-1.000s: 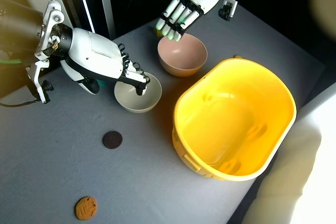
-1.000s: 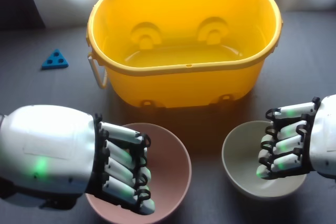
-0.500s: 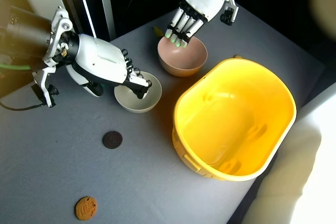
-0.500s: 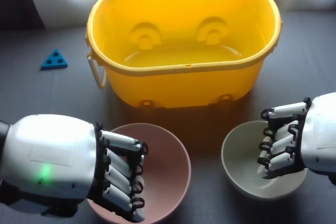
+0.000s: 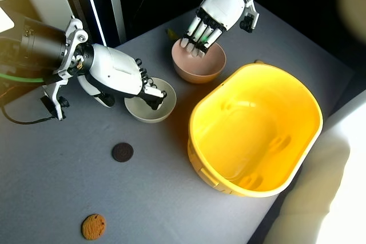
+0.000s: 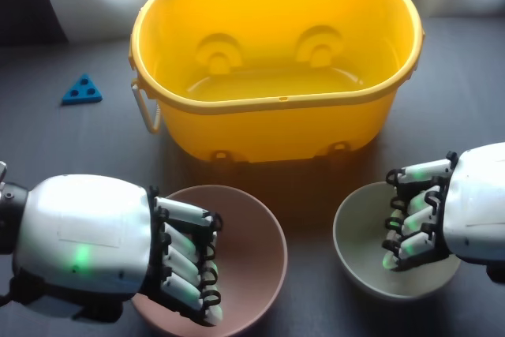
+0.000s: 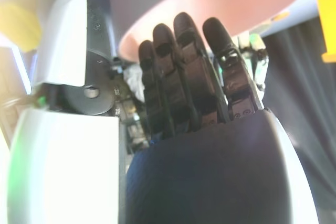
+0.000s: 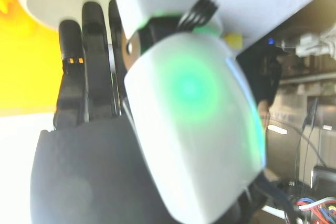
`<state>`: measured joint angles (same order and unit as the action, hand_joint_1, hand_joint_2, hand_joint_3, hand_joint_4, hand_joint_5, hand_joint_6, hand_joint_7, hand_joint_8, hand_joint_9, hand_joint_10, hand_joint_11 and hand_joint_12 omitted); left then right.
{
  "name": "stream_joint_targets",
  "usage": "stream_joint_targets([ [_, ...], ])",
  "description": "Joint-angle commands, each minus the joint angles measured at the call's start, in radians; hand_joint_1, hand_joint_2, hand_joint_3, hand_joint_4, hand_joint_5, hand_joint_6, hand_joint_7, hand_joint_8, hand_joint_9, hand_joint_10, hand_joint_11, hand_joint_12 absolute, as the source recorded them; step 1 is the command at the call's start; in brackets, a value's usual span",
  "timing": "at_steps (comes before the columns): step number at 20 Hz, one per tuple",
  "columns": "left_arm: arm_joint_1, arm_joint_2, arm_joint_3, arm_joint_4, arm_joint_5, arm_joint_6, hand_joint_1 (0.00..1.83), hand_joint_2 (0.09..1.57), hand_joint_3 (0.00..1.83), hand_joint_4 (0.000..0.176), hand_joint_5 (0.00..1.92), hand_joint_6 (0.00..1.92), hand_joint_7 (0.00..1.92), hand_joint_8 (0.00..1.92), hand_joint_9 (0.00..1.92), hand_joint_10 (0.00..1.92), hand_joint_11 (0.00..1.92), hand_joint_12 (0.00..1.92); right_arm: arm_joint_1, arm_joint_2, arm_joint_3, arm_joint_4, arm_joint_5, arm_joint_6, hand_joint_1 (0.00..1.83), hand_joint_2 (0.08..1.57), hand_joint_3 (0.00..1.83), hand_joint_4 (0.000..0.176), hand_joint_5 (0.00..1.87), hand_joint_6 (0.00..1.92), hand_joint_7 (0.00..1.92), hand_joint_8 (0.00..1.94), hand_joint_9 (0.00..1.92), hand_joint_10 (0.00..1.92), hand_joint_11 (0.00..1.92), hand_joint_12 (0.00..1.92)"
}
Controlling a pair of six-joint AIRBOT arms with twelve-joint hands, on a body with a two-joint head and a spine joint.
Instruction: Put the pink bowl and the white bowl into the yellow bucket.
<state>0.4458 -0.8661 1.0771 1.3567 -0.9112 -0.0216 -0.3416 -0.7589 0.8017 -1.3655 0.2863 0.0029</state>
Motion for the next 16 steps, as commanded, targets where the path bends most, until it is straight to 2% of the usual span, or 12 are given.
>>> stream_joint_targets([
  [1,0.001,0.000,0.004,-0.060,-0.057,0.006,1.46,1.06,0.00,0.000,0.57,0.02,0.61,0.01,0.54,0.01,0.00,1.13,0.005,0.000,0.004,0.019,0.037,0.001,1.41,0.99,0.00,0.000,0.52,0.00,0.53,0.00,0.47,0.00,0.00,1.09],
  [11,0.020,-0.049,0.058,-0.067,-0.050,0.024,1.46,1.04,0.00,0.000,0.57,0.00,0.60,0.00,0.54,0.00,0.00,1.16,0.002,-0.052,0.032,0.019,0.036,-0.008,1.40,1.00,0.00,0.000,0.52,0.00,0.53,0.00,0.48,0.00,0.00,1.09],
  [16,0.028,-0.063,0.076,-0.082,-0.052,0.034,1.43,1.07,0.01,0.000,0.54,0.00,0.58,0.00,0.51,0.00,0.00,1.11,-0.017,-0.066,0.036,0.019,0.036,-0.018,1.40,0.99,0.00,0.000,0.53,0.01,0.54,0.00,0.50,0.01,0.00,1.11],
])
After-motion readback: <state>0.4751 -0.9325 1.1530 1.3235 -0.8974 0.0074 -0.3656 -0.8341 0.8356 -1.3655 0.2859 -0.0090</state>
